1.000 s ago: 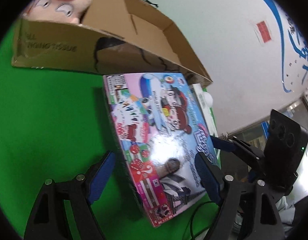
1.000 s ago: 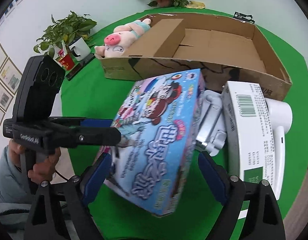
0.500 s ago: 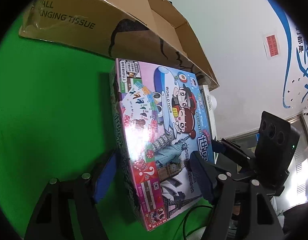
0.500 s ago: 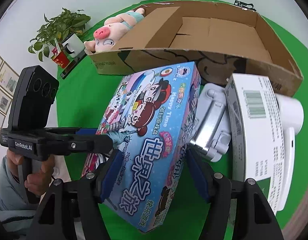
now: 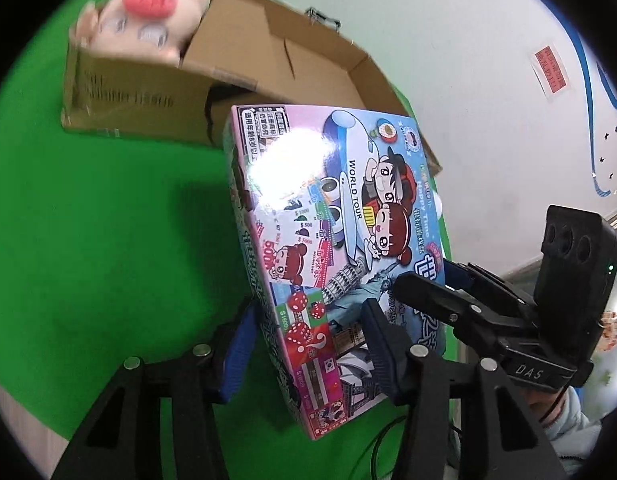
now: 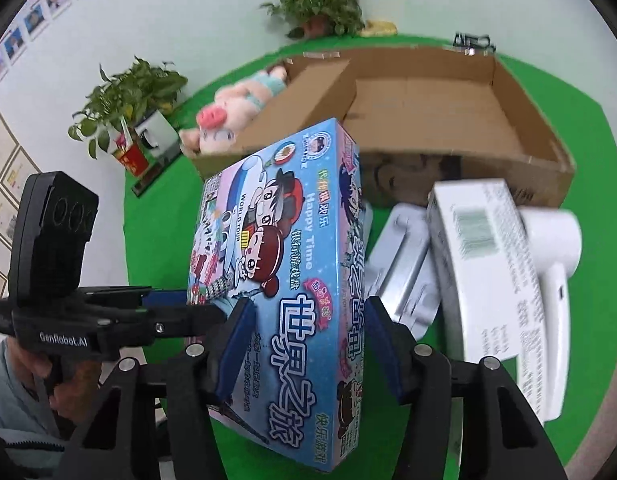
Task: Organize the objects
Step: 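Carry the game box upright toward the open cardboard box with the left gripper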
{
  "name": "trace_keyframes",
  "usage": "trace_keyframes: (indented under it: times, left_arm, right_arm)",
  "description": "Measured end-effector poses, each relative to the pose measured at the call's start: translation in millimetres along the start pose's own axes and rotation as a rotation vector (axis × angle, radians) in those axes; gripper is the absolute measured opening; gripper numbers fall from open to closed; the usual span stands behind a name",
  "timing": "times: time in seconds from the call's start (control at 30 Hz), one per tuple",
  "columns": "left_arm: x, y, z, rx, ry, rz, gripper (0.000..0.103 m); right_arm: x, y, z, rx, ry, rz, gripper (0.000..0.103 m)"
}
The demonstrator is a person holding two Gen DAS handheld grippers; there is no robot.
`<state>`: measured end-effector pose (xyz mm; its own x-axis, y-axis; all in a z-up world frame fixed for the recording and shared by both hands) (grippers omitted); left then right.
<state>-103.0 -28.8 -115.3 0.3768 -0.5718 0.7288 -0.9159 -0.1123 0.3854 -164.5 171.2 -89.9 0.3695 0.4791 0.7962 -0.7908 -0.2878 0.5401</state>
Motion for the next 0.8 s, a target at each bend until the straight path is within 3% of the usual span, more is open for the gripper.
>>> trace_keyframes:
  times: [0.13,0.4,0.8]
  left_arm:
    - [8.9,6.3,-15.4,-0.034,0.057,-0.05,0.049]
    - [22.3,27.8,-41.7,-0.085,0.091,-0.122,0.049]
    - [38.7,87.4,-84.1,-0.213,0.126,-0.203,0.049]
  right_arm:
    - [13.9,6.6,-0.6,0.017,-0.004,-0.055,0.053]
    - [42.5,27.6,-8.8,0.014,-0.003,-0.162,0.052]
    - [81.4,92.6,-38.9,0.004,-0.032,-0.295,0.052]
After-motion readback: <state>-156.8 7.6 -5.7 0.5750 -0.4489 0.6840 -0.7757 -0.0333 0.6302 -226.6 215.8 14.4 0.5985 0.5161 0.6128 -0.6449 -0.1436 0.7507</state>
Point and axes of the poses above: each gripper's, at about its wrist camera, not at the fingertips, and x roughly against the way its jaws point, z to its left, y to its top, the point moved 2 cm from there along -x, roughly the way its jaws point, and after that the axes turned 2 degrees about z, right-handed, at the moved point
